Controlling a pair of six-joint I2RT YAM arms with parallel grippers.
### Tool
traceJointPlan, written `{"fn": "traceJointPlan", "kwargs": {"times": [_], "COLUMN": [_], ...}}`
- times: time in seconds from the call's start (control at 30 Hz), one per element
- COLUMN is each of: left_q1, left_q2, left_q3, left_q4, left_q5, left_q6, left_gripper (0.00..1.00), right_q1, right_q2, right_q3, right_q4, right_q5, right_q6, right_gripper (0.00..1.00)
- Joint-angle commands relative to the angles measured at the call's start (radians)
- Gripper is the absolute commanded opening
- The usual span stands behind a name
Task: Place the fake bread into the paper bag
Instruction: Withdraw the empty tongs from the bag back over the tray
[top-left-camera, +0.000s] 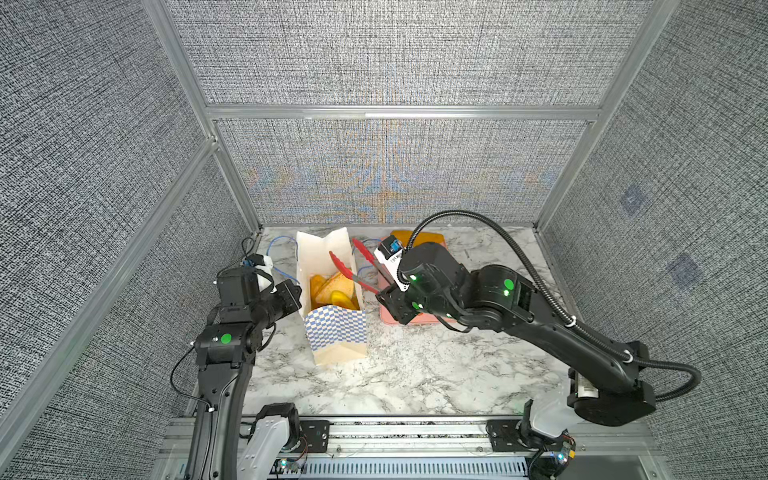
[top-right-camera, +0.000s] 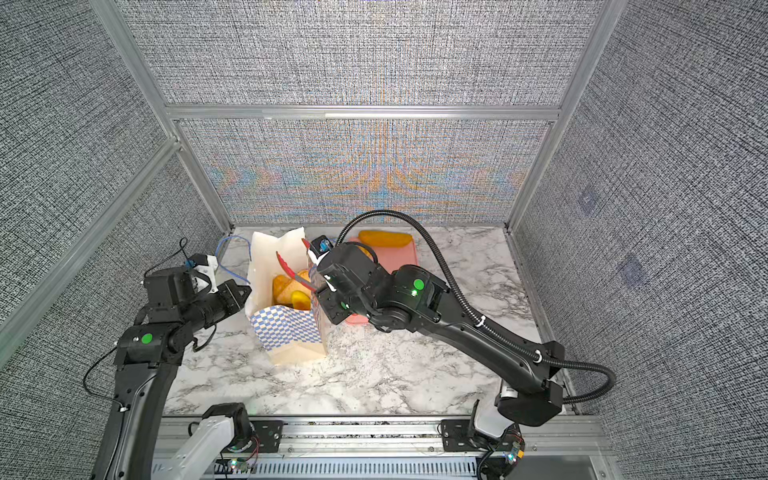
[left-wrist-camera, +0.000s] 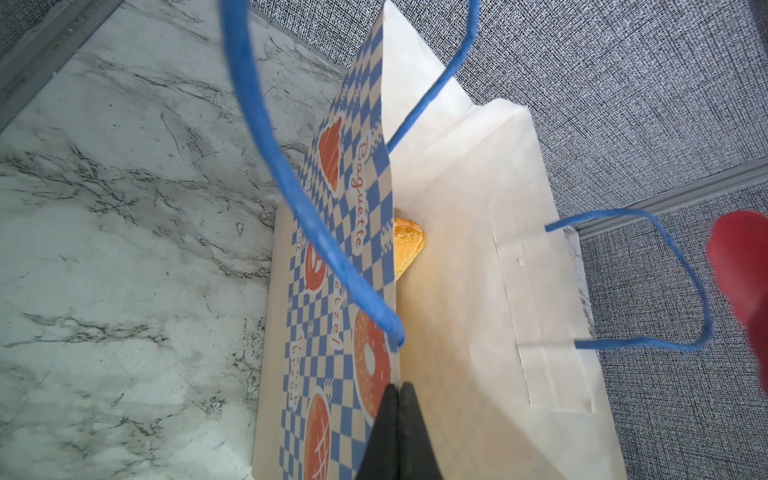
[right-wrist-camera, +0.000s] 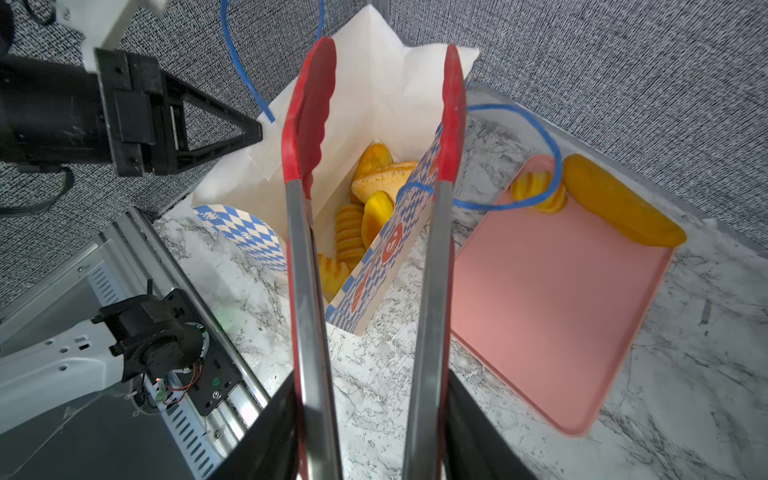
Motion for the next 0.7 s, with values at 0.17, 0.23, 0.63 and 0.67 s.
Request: {"fn": "traceJointPlan", "kwargs": {"times": [0.17,0.23,0.63,0.67], "left_q1": [-0.001,0.0,0.0,0.0], "left_q2": [-0.007,-0.006,-0.004,-0.005], "left_q3": [0.0,0.001,0.001,0.002], "left_q4": [0.005,0.005,0.004,0.004], "left_q5": [0.002,0.002,0.002,0.002], "left_q6": [0.006,0.006,0.004,0.004], "left_gripper": [0.01,0.01,0.01,0.01], "right_q1": [-0.039,-0.052,-0.215,-0.233], "right_q2": [-0.054,-0.069,-0.153,-0.161], "right_q3": [-0.024,-0.037,-0.147,-0.162], "right_q4": [0.072,0.079,0.111,0.115], "right_q5": [0.09,0.099,0.06,0.052], "right_q6": [-0.038,-0.043,-0.02,-0.013], "right_gripper": [0.51,0.51,0.51,0.51]}}
